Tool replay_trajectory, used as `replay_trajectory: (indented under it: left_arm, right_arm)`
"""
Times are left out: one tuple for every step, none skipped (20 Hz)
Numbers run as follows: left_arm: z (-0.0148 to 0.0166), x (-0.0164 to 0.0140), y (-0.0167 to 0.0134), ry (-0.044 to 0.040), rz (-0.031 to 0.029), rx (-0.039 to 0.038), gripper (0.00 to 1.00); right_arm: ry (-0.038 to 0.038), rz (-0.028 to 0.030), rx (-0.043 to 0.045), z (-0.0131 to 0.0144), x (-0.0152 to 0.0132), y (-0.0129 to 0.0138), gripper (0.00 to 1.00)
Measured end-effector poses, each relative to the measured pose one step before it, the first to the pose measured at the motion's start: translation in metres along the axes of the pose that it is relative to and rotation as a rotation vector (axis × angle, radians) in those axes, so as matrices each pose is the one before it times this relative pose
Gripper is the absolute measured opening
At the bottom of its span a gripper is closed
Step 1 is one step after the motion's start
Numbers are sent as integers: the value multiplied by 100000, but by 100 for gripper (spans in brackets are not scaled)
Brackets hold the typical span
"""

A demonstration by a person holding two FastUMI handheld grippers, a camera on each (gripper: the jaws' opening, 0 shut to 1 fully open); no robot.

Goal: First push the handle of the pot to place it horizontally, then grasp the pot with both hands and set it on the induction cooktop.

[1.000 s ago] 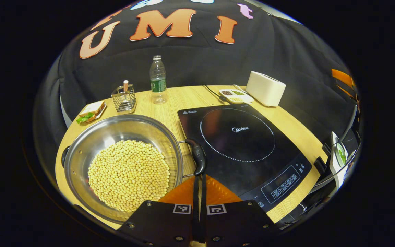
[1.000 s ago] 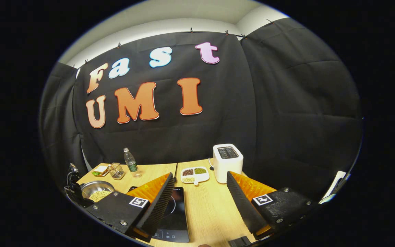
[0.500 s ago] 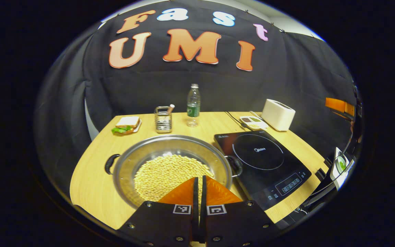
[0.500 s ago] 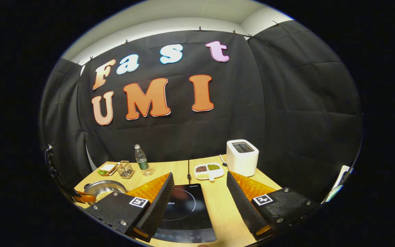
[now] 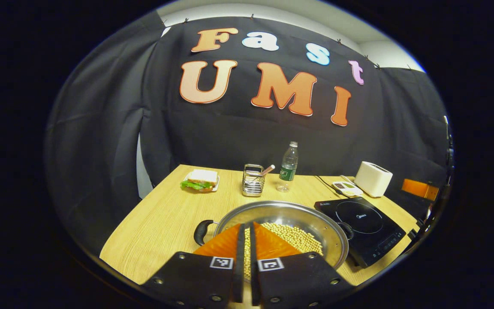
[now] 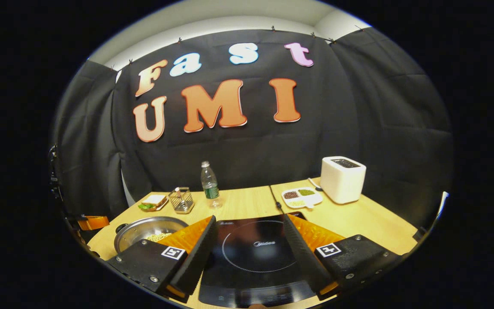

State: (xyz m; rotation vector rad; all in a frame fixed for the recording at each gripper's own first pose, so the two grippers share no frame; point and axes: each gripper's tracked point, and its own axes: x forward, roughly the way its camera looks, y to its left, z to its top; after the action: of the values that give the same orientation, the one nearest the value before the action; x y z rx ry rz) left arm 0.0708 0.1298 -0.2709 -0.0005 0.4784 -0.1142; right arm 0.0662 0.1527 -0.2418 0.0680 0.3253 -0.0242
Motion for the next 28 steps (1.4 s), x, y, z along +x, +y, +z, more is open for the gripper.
replay_trajectory:
  left_arm:
    - [-383, 457, 346, 205, -1802, 1077, 36]
    - [-187, 459, 646, -258, 619, 1876, 66]
    - [-314, 720, 927, -733, 1529, 2283, 95]
    - [-232, 820, 957, -449, 2126, 1081, 96]
    - [-610, 425, 501, 1402, 512, 147, 94]
    - [-500, 482, 579, 995, 311, -926, 94]
    - [-301, 605, 685, 882, 113, -564, 95]
    - [-409, 496, 694, 1060, 404, 26, 95]
    - [-464, 543, 592, 747, 369, -261, 95]
    - [-405, 489, 488, 969, -81, -659, 95]
    - [-348, 317, 513, 1498, 674, -1146, 95]
    - [-427, 476, 413, 1472, 628, -1287, 94]
    - [-495, 612, 33, 1430, -795, -1235, 94]
    - [-263, 339, -47, 958, -1469, -1362, 94]
    - [-167, 414, -172, 759, -1666, -1202, 94]
    - [-118, 356, -126, 721, -1782, -831, 94]
    - [-253, 266, -203, 405, -1624, -581, 94]
    - [-154, 280, -7, 367, -1031, -485, 94]
    - [-122, 111, 72, 483, -427, -276, 94]
    - [-13, 98, 131, 501, -164, 79, 94]
    - [-9, 40, 11, 106, -543, -27, 95]
    - [0, 206, -226, -106, -683, -407, 95]
    - [-112, 205, -76, 208, -562, -407, 95]
    - [105, -25, -77, 176, -435, -229, 95]
    - [-173, -225, -32, 482, -478, 239, 96]
    - [23, -239, 75, 202, -395, 810, 99]
    - [189, -77, 161, -666, 81, -69, 96]
    - [-217, 258, 38, 556, 226, -270, 89]
  right_arm:
    - [1941, 739, 202, -829, 521, 904, 95]
    - [1819, -296, 288, -765, 521, 572, 95]
    - [760, -809, 373, -490, 515, 461, 96]
    - [860, -776, 486, -603, 606, 646, 96]
    - [2140, 701, -466, -856, 608, 978, 96]
    - [3024, 1146, -875, -1200, 613, 1289, 95]
    - [2098, 795, -648, -656, 501, 733, 96]
    - [2274, 329, -988, -834, 638, 640, 96]
    - [2098, -215, -1083, -607, 594, 466, 96]
    - [2004, -198, -793, -681, 573, 409, 96]
    - [2073, 90, -605, -554, 460, 415, 96]
    - [2088, 321, -399, -586, 340, 407, 96]
    - [1795, 398, -198, -450, 296, 372, 96]
    - [1469, 187, -332, -410, 391, 279, 96]
    - [1157, -121, -381, -278, 270, 95, 96]
    - [1064, -500, -79, -329, 154, 40, 96]
    - [924, -186, 659, -276, 251, 29, 96]
    - [1225, 399, 826, -330, 137, 249, 96]
    - [1337, 300, 658, -302, 68, 192, 96]
    - [820, 17, 304, -195, 75, 69, 96]
    - [425, -38, -283, -145, 45, 152, 95]
    - [713, 40, -429, -177, -66, 152, 95]
    - [483, -1330, -735, -248, -31, -123, 91]
    - [-1, -1174, -764, 53, 91, -246, 89]
    - [-31, -1183, -322, -128, -61, -186, 86]
    - [153, -1062, 65, -56, 46, -207, 83]
    - [518, -1105, 602, -152, 30, -205, 77]
    - [128, -24, 649, -60, -72, -34, 74]
